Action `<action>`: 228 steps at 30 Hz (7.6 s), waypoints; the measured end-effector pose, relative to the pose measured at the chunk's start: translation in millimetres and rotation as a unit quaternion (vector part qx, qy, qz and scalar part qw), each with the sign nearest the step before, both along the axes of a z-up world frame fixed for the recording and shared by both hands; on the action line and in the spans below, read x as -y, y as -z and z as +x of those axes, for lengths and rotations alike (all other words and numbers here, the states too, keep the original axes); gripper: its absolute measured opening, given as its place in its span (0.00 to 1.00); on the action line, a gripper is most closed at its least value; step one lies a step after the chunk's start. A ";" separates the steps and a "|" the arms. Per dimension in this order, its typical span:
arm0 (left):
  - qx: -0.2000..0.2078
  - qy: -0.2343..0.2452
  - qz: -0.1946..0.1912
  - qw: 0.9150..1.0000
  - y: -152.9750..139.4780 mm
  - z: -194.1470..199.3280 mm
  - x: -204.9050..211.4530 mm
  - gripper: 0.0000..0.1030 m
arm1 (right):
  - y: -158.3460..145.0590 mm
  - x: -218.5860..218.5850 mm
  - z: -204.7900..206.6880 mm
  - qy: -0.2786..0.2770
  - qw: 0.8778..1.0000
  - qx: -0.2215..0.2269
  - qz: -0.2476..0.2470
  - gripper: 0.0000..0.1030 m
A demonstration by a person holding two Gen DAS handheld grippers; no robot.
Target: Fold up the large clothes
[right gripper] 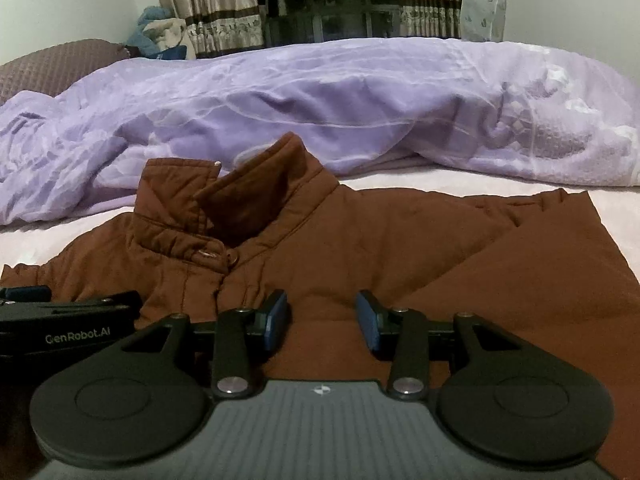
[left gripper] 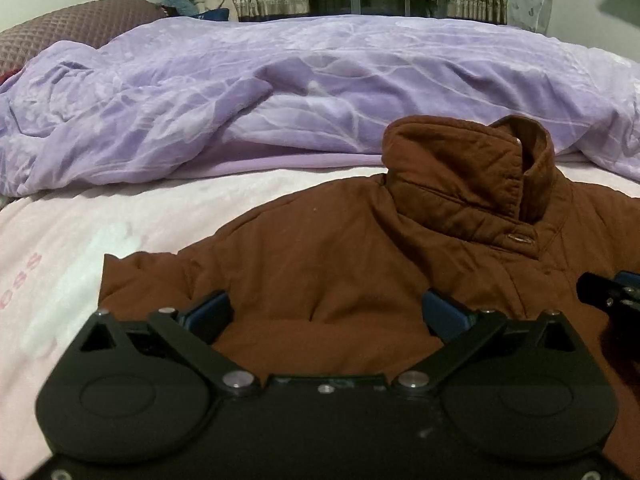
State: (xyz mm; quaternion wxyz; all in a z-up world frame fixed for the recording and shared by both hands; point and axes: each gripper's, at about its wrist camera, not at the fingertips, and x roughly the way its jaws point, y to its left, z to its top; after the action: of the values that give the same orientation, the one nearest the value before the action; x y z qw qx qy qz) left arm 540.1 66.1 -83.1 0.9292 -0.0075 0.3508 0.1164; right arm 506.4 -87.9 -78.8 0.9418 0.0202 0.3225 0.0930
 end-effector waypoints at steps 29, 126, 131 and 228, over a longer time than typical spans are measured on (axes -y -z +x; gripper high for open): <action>-0.007 0.059 -0.055 0.997 -57.2 -97.9 16.3 0.99 | -66.6 3.1 -96.3 0.011 0.997 0.075 0.014 0.49; -0.075 0.052 -0.034 0.995 8.3 -330.5 34.0 1.00 | 12.5 22.6 -306.6 -0.017 0.997 -0.058 0.040 0.66; -0.065 0.045 -0.032 0.996 8.9 -336.9 33.3 1.00 | 17.8 21.2 -312.0 -0.021 0.998 -0.035 0.037 0.70; 0.053 0.027 -0.030 0.998 -23.6 -449.9 -47.5 0.16 | 12.4 222.1 -365.2 0.184 0.981 0.043 0.035 0.13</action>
State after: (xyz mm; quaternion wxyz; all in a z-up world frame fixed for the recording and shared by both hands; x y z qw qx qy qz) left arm 90.1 113.6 -59.4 0.9486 -0.0317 0.3044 0.0801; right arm 141.3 -309.9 -91.2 0.9545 0.1076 0.2693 -0.0695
